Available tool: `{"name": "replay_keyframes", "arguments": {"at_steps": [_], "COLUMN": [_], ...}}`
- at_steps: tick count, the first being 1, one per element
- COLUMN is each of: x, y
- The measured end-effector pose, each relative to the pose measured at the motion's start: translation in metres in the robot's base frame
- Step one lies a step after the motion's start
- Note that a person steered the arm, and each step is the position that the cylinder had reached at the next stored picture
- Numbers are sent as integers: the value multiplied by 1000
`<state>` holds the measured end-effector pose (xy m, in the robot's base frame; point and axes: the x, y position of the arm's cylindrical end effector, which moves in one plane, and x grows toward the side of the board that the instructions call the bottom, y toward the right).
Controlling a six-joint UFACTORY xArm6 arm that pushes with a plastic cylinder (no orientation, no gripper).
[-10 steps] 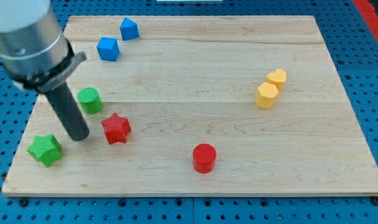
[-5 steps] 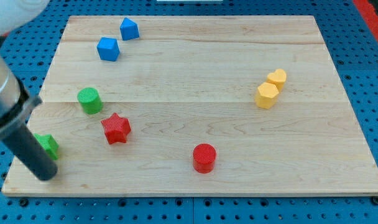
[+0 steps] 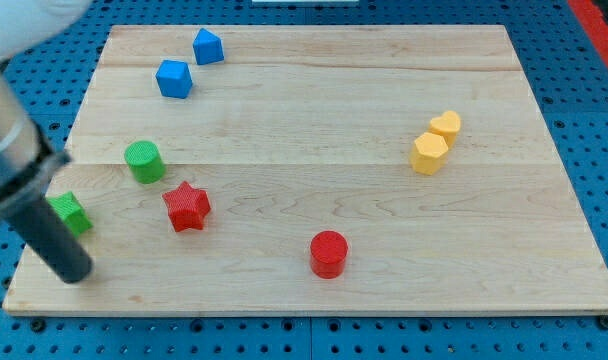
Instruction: Place green star above the green circle
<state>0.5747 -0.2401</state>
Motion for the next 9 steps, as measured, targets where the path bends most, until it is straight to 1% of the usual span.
{"name": "replay_keyframes", "arguments": {"at_steps": [1,2,4,5,6,7,8,9], "x": [-26,-59,-145,-167,-183,-188,-193,-196], "y": [-26,-7,3,3,-53,-24,28,-12]}}
